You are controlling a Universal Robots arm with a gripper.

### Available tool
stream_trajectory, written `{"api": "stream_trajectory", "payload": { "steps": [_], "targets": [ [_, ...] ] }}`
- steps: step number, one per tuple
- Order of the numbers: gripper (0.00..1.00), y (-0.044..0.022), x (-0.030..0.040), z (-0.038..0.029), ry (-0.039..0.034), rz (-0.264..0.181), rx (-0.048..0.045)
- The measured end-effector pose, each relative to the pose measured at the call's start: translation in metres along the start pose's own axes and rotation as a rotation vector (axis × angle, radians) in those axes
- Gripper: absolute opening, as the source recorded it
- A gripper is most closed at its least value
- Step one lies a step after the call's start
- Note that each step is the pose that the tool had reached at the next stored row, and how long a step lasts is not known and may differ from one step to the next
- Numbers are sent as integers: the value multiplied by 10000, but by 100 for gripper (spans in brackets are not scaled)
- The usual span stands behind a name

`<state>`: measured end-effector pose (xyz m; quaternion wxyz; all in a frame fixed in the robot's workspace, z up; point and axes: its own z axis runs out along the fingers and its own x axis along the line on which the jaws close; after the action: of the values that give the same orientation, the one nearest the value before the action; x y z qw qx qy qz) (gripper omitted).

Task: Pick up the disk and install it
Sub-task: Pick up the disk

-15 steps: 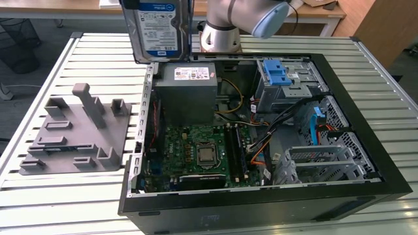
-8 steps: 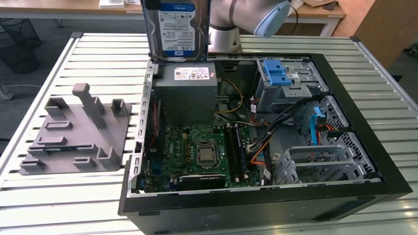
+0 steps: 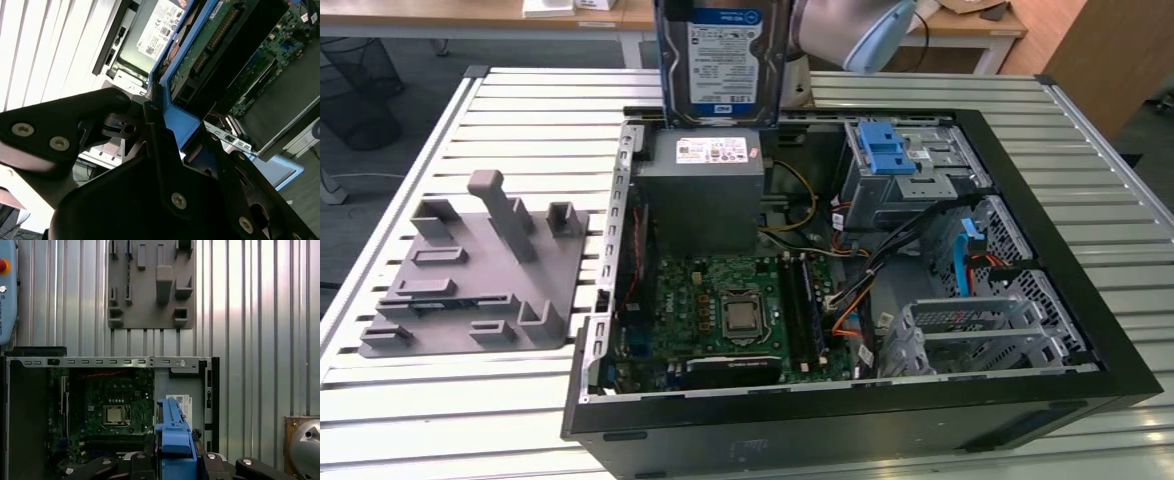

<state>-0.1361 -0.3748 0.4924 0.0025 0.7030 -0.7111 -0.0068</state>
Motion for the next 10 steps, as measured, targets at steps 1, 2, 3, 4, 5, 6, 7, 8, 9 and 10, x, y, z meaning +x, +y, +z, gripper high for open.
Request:
{"api": "stream_trajectory", "payload": {
  "steps": [1, 2, 3, 4, 5, 6, 7, 8, 9, 10],
  "targets": [
    [37, -49, 0, 0, 0, -1, 0],
    [37, -88, 1, 0, 0, 0, 1],
    [37, -110, 8, 2, -1, 0, 0],
    [37, -120, 22, 3, 0, 0, 0],
    [37, -123, 44, 5, 0, 0, 0],
    [37, -124, 70, 7, 1, 2, -1],
    [37, -125, 104, 9, 1, 3, -1],
    [37, -125, 138, 12, 0, 4, 0],
    [37, -125, 173, 14, -1, 5, 1],
    [37, -126, 205, 16, 0, 8, 0]
  ]
}}
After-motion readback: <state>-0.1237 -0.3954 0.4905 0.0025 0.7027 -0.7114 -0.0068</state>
